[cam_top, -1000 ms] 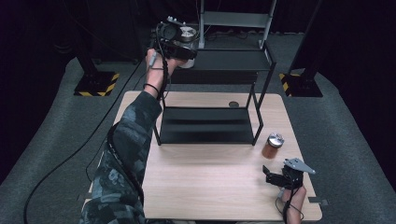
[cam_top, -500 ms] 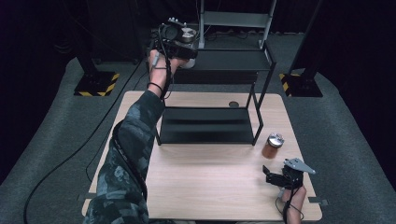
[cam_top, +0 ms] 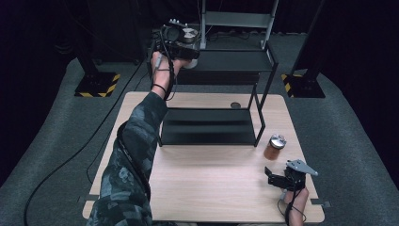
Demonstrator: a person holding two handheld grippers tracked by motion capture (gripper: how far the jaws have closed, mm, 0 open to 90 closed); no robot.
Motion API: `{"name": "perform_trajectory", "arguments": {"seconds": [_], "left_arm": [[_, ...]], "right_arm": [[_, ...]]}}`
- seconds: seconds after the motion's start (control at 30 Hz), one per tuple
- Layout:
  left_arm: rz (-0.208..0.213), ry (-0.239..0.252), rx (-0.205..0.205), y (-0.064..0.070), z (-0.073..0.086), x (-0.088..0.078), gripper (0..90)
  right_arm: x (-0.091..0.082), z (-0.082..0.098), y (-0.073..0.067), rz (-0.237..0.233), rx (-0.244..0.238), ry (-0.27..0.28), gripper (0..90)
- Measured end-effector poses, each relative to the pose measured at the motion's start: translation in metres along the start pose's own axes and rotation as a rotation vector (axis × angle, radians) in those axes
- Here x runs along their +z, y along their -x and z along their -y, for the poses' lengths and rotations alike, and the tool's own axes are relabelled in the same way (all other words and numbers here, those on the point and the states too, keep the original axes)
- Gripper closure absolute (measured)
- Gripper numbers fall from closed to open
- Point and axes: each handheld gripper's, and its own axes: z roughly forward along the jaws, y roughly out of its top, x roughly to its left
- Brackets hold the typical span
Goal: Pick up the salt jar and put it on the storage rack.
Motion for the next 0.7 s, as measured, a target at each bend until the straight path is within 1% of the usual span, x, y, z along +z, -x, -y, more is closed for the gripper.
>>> {"name": "perform_trajectory", "arguments": {"seconds": [0.1, 0.37, 0.53, 0.7], "left_arm": [[-0.006, 0.009, -0.004, 0.0014, 0.0012, 0.0021, 30.4], [-0.013, 0.006, 0.0, 0.0031, -0.0016, 0.0061, 30.3], [-0.02, 0.013, -0.003, 0.0047, -0.0012, 0.0089, 30.2], [-0.02, 0.011, 0.006, 0.0046, -0.0019, 0.0094, 30.1]], "right_arm": [[-0.0001, 0.0001, 0.0, 0.0, 0.002, 0.001, 0.0], [-0.0001, 0.0002, 0.0001, 0.0, 0.001, 0.001, 0.0], [0.0, 0.0002, 0.0001, 0.0, 0.002, 0.001, 0.0], [0.0, 0.0001, 0.0001, 0.0, 0.002, 0.001, 0.0]]}}
